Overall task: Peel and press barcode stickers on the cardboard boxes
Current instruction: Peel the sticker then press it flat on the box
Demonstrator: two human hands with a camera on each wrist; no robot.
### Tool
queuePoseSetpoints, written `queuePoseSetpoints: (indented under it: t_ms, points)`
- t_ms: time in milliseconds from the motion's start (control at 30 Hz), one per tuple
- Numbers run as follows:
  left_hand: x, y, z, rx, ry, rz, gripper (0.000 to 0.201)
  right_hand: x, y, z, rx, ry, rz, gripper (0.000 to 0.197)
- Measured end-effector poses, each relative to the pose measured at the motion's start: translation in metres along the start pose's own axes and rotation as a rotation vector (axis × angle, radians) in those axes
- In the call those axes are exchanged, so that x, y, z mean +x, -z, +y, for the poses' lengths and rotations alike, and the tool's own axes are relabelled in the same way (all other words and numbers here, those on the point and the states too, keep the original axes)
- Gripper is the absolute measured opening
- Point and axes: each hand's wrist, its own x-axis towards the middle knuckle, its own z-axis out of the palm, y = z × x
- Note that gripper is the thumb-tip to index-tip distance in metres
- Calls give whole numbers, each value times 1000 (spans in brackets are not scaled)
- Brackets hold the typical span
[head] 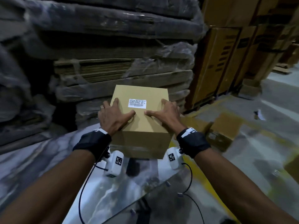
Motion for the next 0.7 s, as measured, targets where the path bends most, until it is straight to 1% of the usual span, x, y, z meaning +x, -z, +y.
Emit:
queuePoseSetpoints:
  t_ms: [133,233,333,433,533,567,633,700]
  points:
    - [2,17,-76,3,90,-29,91,-8,-65,-47,8,26,-80,96]
    - [1,23,-128,4,148,-71,89,-15,-108,-74,2,42,-150,97]
    - [-5,24,-170,1,206,-122,85,-23,-143,-92,-12,61,-197,100]
    - [-12,24,-201,-7,243,-135,82,-33,-166,-106,-28,71,-236,99]
    - [-18,21,-224,-5,234,-131,82,-38,-186,-112,-49,70,-293,107]
    - [-20,20,-229,-6,234,-129,83,-39,-190,-113,-52,75,-312,104]
    - [-23,17,-235,-2,230,-117,85,-38,-195,-112,-50,93,-335,91]
    - [-25,15,-237,12,227,-108,85,-33,-196,-107,-36,107,-355,87]
